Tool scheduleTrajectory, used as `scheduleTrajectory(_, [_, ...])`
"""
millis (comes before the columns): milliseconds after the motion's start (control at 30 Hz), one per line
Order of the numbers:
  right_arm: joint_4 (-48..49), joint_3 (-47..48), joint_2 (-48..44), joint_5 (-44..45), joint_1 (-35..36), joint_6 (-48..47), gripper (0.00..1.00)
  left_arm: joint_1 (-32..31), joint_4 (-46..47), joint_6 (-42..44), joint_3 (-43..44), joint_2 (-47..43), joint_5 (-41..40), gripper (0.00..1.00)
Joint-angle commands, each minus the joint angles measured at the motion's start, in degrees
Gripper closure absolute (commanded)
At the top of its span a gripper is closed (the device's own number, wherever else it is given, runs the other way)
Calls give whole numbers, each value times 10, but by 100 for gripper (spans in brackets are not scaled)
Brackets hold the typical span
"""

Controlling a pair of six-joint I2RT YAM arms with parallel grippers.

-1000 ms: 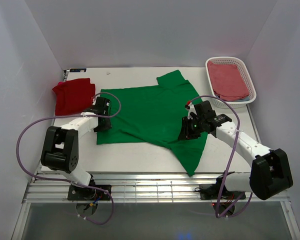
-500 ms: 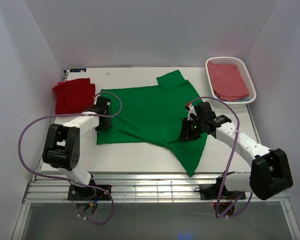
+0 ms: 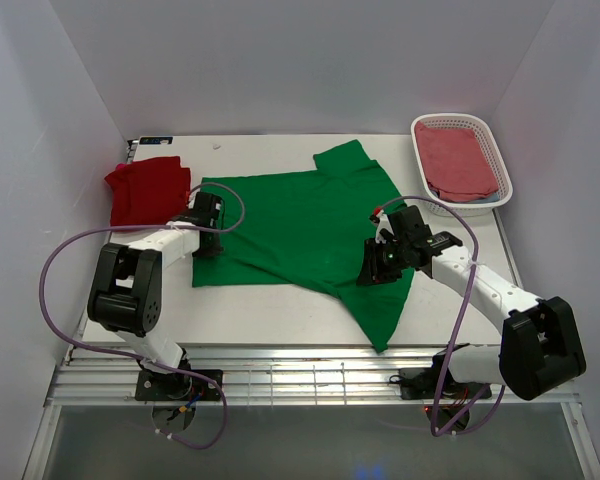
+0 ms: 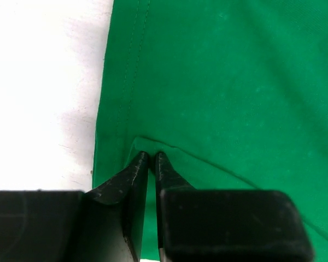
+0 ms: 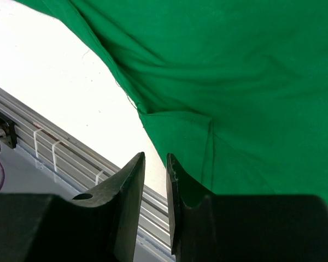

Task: Fold and stack the t-shirts
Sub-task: Fold the tshirt

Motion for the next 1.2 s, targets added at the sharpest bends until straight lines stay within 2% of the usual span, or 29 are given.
scheduleTrajectory(0, [14, -2, -3, -7, 3, 2, 71, 5, -10, 0, -4, -31, -16, 80])
scheduleTrajectory(100, [12, -1, -2, -9, 4, 2, 71, 5, -19, -2, -5, -56, -17, 80])
scheduleTrajectory(267, [3, -7, -11, -2, 4, -1, 71, 4, -24, -2, -6, -83, -20, 97])
scheduleTrajectory(400, [-20, -26, -67, 47, 5, 14, 71, 4, -41, -9, -1, -104, -18, 97])
scheduleTrajectory(667, [-169, -52, -234, 173, 5, 79, 58, 5, -64, -20, -7, -152, -16, 97])
scheduleTrajectory(800, [-220, -96, -283, 168, 8, 104, 57, 4, -75, -28, -16, -161, -14, 97])
scheduleTrajectory(967, [-240, -150, -345, 152, 15, 129, 54, 5, -78, -33, -29, -176, -7, 98])
scheduleTrajectory(1167, [-255, -138, -331, 150, 27, 142, 52, 4, -83, -34, -28, -187, -6, 98])
